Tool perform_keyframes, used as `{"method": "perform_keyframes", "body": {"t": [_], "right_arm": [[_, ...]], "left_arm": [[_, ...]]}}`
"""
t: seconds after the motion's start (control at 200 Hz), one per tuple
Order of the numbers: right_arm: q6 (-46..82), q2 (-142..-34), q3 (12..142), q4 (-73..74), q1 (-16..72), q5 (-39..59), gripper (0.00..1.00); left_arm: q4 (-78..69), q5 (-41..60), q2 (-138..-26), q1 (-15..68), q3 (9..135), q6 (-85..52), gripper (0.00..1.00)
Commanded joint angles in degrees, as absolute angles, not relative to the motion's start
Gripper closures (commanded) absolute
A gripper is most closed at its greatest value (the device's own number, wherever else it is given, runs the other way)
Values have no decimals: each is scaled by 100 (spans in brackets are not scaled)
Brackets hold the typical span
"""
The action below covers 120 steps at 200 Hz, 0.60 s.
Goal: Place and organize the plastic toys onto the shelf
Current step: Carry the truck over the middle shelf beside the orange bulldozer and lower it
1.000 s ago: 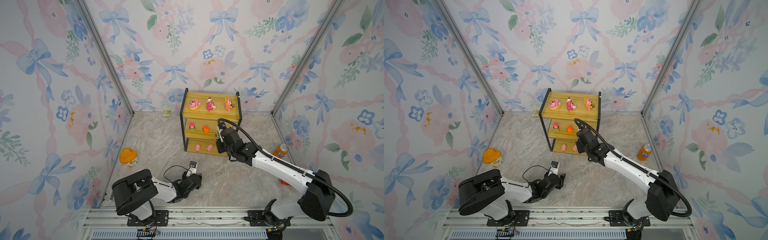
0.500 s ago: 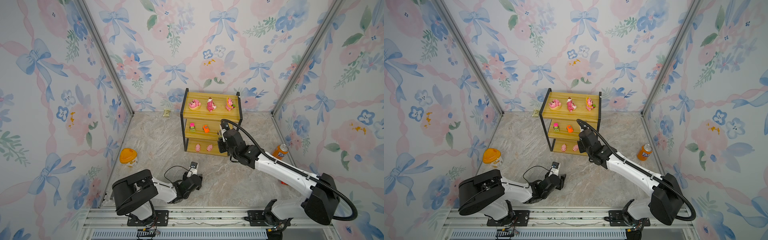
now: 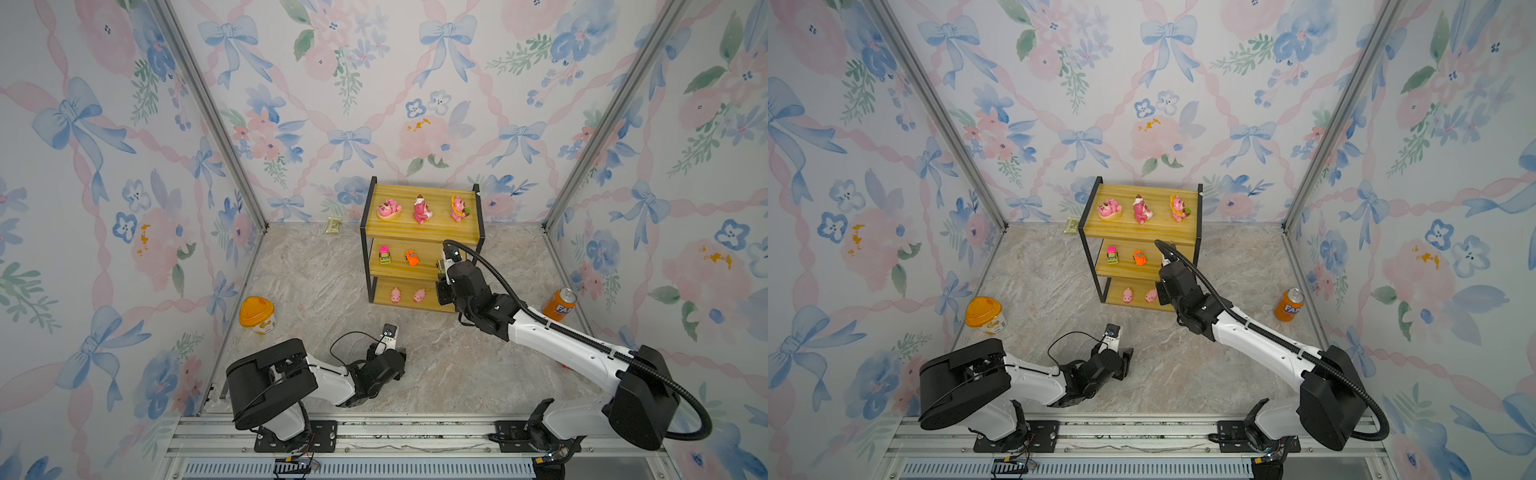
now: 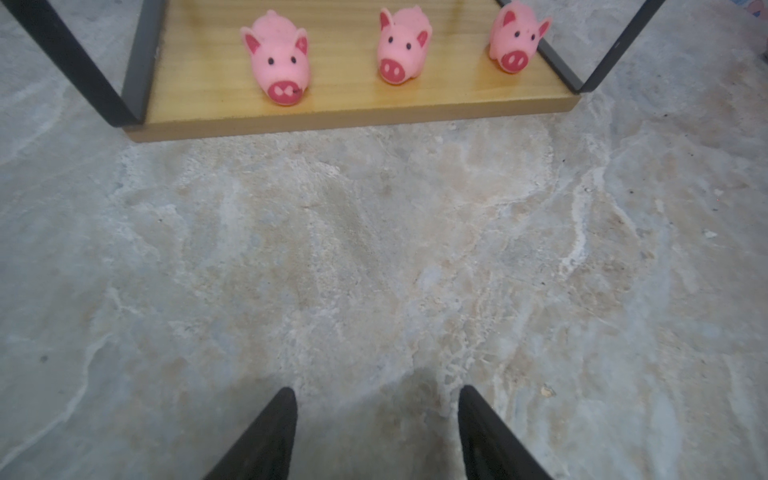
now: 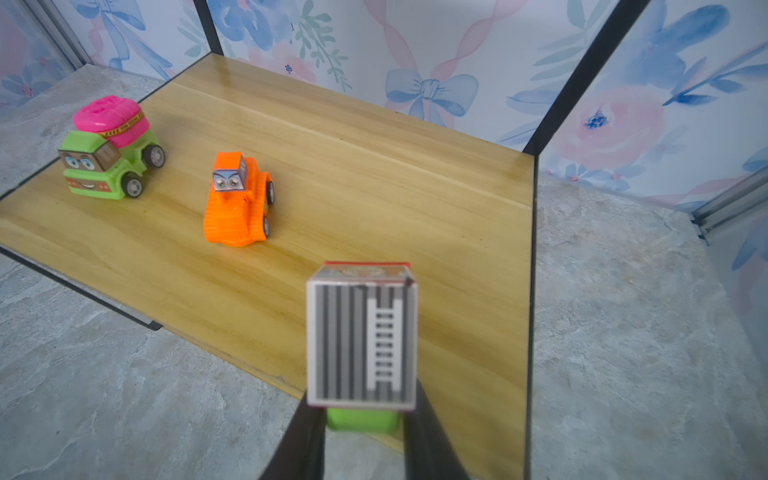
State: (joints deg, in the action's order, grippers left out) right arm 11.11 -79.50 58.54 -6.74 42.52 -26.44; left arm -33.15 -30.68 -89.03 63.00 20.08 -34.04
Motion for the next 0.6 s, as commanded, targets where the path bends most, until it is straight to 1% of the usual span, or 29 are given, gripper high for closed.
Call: {"method": "perform_keyframes", "body": {"t": [0.0, 0.595], "right_arm": [[1168, -7997, 5777, -291, 4177, -2839, 73], [932, -8161, 5340, 512, 4293, -2988, 73]], "left_arm": [[-3287, -3164, -9019, 6330, 2113, -3278, 37], [-3287, -3138, -9153, 6330, 2200, -3247, 37]]}}
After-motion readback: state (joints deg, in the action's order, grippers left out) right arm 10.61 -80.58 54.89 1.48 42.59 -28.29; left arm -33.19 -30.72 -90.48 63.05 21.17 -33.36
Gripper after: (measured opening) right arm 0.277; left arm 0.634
